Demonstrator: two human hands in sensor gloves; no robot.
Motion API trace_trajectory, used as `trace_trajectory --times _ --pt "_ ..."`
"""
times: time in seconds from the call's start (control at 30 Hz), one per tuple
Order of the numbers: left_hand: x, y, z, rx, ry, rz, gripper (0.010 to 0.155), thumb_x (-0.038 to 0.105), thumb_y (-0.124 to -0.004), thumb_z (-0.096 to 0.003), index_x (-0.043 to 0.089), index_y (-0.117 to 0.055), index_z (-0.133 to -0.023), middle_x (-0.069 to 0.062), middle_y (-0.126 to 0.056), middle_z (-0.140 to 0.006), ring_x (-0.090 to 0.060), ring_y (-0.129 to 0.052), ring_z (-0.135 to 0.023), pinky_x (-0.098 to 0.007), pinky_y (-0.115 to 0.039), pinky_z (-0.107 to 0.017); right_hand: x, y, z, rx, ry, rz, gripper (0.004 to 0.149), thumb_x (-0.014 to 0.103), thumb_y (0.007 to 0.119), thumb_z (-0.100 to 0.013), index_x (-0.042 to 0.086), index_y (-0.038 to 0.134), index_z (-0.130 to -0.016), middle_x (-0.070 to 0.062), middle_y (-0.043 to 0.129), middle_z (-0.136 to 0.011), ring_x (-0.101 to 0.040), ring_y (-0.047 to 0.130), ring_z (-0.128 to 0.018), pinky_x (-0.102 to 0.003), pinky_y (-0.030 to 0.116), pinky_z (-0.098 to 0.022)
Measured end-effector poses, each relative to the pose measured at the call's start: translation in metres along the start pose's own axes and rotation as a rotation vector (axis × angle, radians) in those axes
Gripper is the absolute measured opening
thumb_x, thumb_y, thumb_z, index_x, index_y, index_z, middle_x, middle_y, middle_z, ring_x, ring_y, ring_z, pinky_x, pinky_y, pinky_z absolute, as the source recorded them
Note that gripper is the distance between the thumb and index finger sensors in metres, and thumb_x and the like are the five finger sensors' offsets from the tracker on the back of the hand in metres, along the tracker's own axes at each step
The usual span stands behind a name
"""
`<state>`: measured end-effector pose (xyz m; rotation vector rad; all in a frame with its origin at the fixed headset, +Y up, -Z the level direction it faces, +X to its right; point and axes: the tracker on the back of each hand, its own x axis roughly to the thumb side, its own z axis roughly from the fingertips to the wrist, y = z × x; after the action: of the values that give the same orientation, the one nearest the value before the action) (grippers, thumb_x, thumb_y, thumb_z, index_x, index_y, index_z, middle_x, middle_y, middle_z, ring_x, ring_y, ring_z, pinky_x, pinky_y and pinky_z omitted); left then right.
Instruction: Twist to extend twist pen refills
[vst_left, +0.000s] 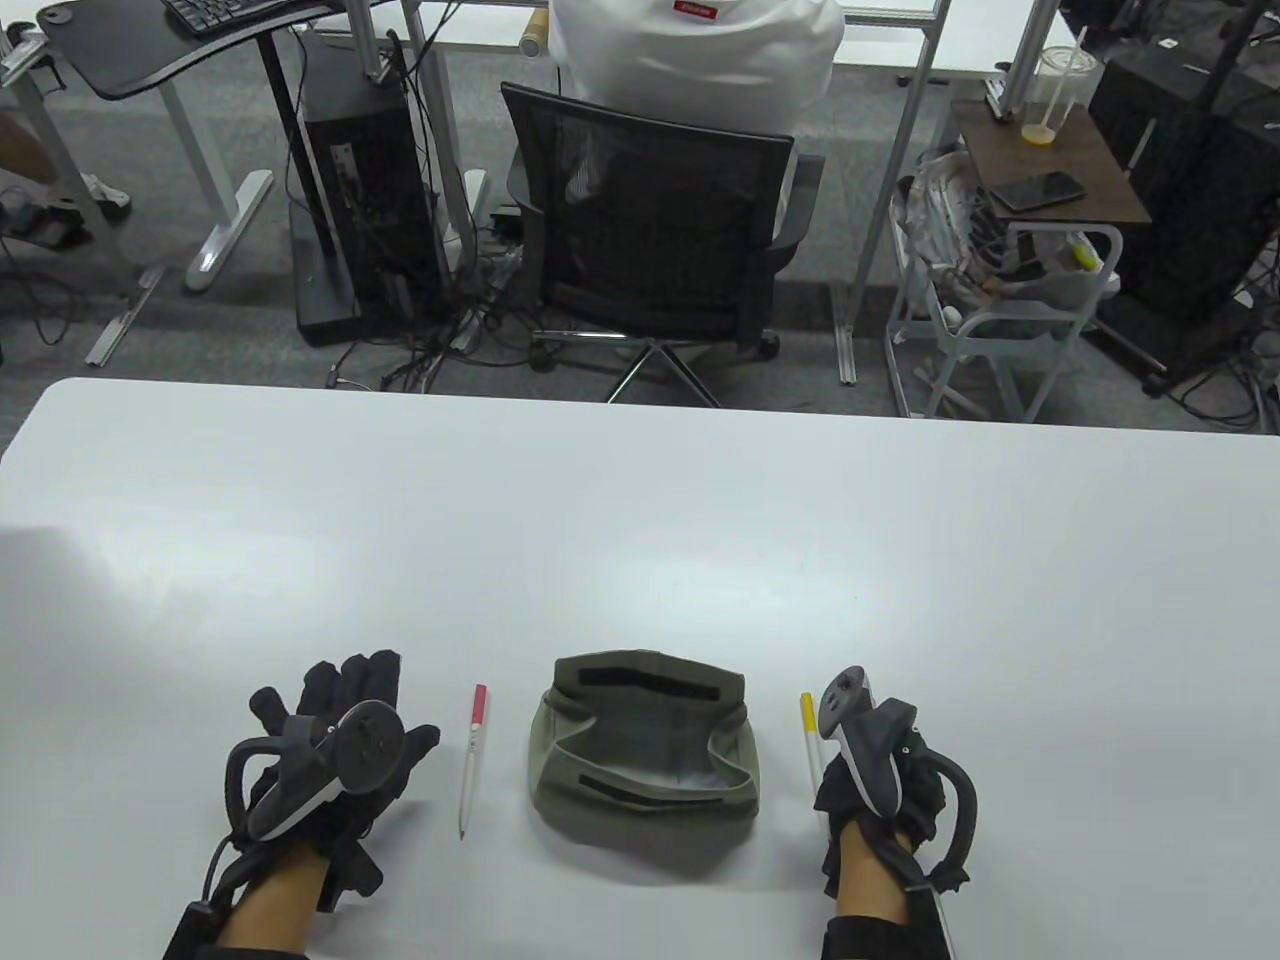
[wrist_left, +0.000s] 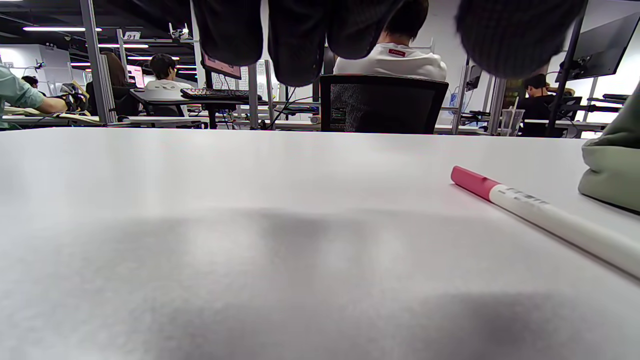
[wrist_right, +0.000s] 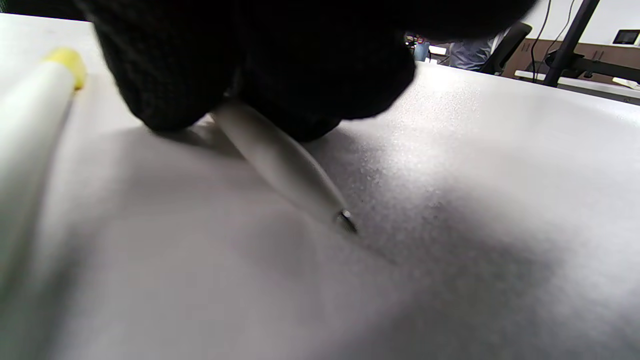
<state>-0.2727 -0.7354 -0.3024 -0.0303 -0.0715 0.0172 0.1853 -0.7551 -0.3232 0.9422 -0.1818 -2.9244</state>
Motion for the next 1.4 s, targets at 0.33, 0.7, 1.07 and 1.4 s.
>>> trace_trajectory --times 0.33,0.7,1.07,1.4 --pt "0.016 0.009 0.003 0.052 -0.06 -0.02 0.087 0.059 -0.07 -0.0541 0.011 -0.043 -0.12 -0.024 -0.053 -0.124 -0.057 -0.048 -0.111 -0.086 -0.027 -0.063 0.002 -0.001 0.0 0.053 0.002 -0.012 0.054 0.041 0.085 -0.034 0.017 0.088 -0.082 -0.008 0.098 -0.069 -0.013 0.099 -0.029 -0.028 0.085 -0.019" --pt "0.1 0.052 -0.026 0.066 -0.205 0.137 0.082 0.056 -0.075 -0.0533 0.011 -0.053 -0.118 -0.019 -0.069 -0.117 -0.052 -0.062 -0.108 -0.085 -0.029 -0.064 0.019 -0.048 0.036 -0.227 -0.113 -0.144 0.06 0.046 0.085 -0.032 0.018 0.085 -0.084 -0.009 0.095 -0.074 -0.013 0.098 -0.032 -0.028 0.085 -0.021" --pt "0.15 0.032 -0.071 0.015 -0.175 -0.058 0.058 0.047 -0.089 -0.0476 0.02 -0.081 -0.098 -0.007 -0.095 -0.092 -0.037 -0.091 -0.09 -0.083 -0.037 -0.066 0.066 -0.073 0.101 -0.481 -0.511 -0.371 0.046 0.045 0.087 -0.03 0.022 0.094 -0.069 -0.003 0.102 -0.054 -0.009 0.098 -0.022 -0.025 0.085 -0.014" --pt "0.147 0.028 -0.075 0.045 -0.186 -0.051 0.047 0.045 -0.09 -0.0467 0.022 -0.088 -0.087 -0.004 -0.102 -0.075 -0.031 -0.099 -0.074 -0.081 -0.041 -0.067 0.116 -0.031 0.108 -0.184 -0.845 -0.076 0.056 0.041 0.09 -0.027 0.022 0.088 -0.08 -0.004 0.099 -0.071 -0.007 0.101 -0.029 -0.023 0.088 -0.018"
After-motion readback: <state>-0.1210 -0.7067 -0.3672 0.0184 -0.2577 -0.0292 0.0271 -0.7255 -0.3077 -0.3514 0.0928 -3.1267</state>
